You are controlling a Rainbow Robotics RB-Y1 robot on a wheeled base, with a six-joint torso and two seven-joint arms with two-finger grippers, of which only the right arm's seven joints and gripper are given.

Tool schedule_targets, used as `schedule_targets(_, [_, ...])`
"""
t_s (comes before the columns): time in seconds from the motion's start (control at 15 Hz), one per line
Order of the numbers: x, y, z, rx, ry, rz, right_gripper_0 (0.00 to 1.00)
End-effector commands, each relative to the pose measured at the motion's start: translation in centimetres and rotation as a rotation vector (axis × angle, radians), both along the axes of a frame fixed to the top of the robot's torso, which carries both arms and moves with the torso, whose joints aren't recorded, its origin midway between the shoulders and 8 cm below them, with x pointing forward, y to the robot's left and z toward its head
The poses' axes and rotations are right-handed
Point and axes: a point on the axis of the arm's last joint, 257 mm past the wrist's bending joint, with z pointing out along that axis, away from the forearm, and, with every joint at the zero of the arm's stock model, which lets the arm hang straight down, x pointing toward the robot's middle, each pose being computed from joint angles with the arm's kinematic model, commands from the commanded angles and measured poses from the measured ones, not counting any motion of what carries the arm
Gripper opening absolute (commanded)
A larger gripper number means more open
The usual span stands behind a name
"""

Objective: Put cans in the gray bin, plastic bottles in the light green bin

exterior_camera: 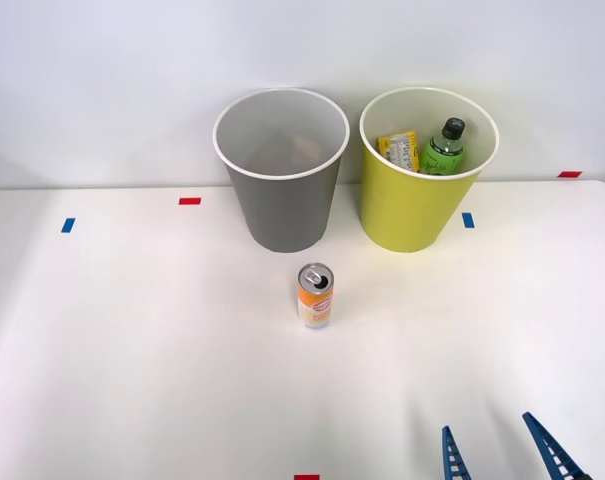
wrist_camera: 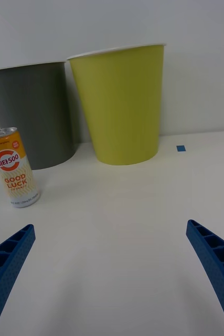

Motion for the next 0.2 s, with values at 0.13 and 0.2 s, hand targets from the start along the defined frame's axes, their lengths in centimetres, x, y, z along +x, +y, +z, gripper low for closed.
schedule_targets(0.13, [0.00,0.00,0.00,0.000,0.000,0.000,1.00])
schedule_targets(0.2, [0.00,0.00,0.00,0.000,0.000,0.000,1.00])
